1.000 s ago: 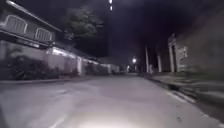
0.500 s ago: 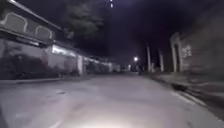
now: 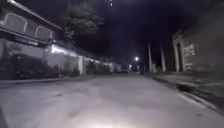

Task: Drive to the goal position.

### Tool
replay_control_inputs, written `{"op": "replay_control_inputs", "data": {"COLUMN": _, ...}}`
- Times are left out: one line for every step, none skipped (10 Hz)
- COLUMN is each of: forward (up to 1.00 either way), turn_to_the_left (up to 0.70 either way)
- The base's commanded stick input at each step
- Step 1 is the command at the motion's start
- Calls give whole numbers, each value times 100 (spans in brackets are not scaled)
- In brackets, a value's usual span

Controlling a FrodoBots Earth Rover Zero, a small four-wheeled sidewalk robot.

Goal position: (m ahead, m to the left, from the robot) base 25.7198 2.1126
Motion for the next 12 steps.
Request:
{"op": "replay_control_inputs", "data": {"forward": 50, "turn_to_the_left": 0}}
{"op": "replay_control_inputs", "data": {"forward": 50, "turn_to_the_left": 0}}
{"op": "replay_control_inputs", "data": {"forward": 50, "turn_to_the_left": 0}}
{"op": "replay_control_inputs", "data": {"forward": 50, "turn_to_the_left": 0}}
{"op": "replay_control_inputs", "data": {"forward": 50, "turn_to_the_left": 0}}
{"op": "replay_control_inputs", "data": {"forward": 50, "turn_to_the_left": 0}}
{"op": "replay_control_inputs", "data": {"forward": 50, "turn_to_the_left": 0}}
{"op": "replay_control_inputs", "data": {"forward": 50, "turn_to_the_left": 0}}
{"op": "replay_control_inputs", "data": {"forward": 50, "turn_to_the_left": 0}}
{"op": "replay_control_inputs", "data": {"forward": 50, "turn_to_the_left": 0}}
{"op": "replay_control_inputs", "data": {"forward": 50, "turn_to_the_left": 0}}
{"op": "replay_control_inputs", "data": {"forward": 50, "turn_to_the_left": 0}}
